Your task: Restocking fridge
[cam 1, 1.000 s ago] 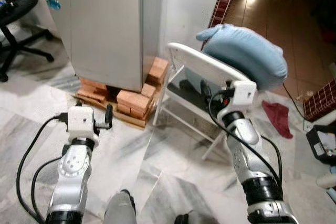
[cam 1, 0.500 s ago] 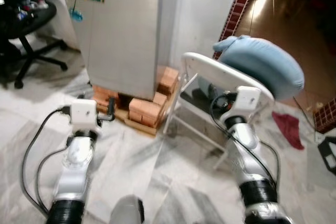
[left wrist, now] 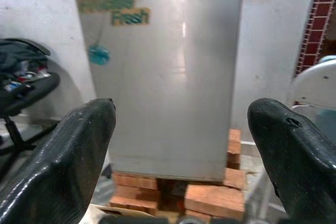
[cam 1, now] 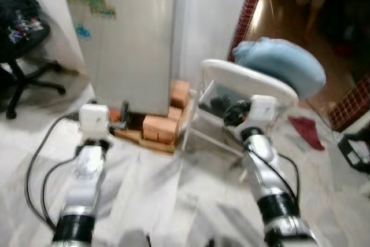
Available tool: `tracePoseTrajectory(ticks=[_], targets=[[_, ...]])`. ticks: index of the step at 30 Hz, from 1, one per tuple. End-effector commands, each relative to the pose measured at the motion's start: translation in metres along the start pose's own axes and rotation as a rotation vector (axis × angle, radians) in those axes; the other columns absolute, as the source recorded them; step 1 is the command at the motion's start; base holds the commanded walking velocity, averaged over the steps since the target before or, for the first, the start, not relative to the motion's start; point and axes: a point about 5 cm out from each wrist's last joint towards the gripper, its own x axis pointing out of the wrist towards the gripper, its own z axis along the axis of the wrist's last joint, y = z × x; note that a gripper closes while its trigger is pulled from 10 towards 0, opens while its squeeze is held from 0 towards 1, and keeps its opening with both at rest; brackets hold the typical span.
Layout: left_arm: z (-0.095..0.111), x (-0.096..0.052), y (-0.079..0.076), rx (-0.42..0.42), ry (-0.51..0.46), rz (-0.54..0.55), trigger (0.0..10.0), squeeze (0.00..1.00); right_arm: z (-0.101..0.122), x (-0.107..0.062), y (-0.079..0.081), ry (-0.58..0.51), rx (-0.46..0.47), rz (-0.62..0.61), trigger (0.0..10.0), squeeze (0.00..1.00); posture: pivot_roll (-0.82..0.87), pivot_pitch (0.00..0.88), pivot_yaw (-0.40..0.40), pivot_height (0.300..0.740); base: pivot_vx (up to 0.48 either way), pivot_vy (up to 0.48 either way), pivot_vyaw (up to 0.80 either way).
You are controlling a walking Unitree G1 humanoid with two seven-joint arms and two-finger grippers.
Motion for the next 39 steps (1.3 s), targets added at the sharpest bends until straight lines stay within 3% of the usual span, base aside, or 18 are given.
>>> tracePoseTrajectory(ticks=[1, 8, 9, 13, 18, 31, 39], targets=[[-0.002, 0.0, -0.009, -0.003, 0.004, -0.036, 10.0, 0.0, -0.007, -0.002, -0.007, 0.016, -0.011, -0.011, 10.0, 0.0, 0.02, 0.0, -0.024, 0.74, 0.0, 0.48, 0.0], [-0.008, -0.001, -0.007, 0.002, 0.028, -0.009, 10.0, 0.0, -0.009, -0.011, -0.007, 0.009, -0.012, 0.03, 10.0, 0.0, 0.02, 0.0, -0.035, 0.74, 0.0, 0.48, 0.0], [-0.013, -0.005, -0.004, 0.004, 0.045, 0.016, 10.0, 0.0, -0.012, -0.016, -0.011, 0.014, 0.024, 0.025, 10.0, 0.0, 0.01, 0.0, -0.035, 0.74, 0.0, 0.48, 0.0], [-0.024, -0.021, 0.004, -0.001, 0.082, 0.039, 10.0, 0.0, -0.021, -0.023, -0.023, 0.048, 0.004, -0.011, 10.0, 0.0, 0.02, 0.0, -0.044, 0.74, 0.0, 0.48, -0.13], [-0.033, -0.03, 0.006, -0.01, 0.108, 0.046, 10.0, 0.0, -0.028, -0.025, -0.032, 0.067, 0.007, -0.039, 10.0, 0.0, 0.03, 0.0, -0.064, 0.74, 0.0, 0.48, -0.74], [-0.033, -0.023, -0.006, -0.042, 0.091, -0.013, 10.0, 0.0, -0.032, -0.018, -0.007, 0.062, 0.033, 0.049, 10.0, 0.0, 0.05, 0.0, -0.074, 0.74, 0.0, 0.48, -0.8], [-0.018, -0.011, -0.002, -0.025, 0.029, -0.009, 10.0, 0.0, -0.025, -0.013, -0.012, 0.041, 0.057, 0.04, 10.0, 0.0, 0.06, 0.0, -0.075, 0.74, 0.0, 0.478, -0.13]])
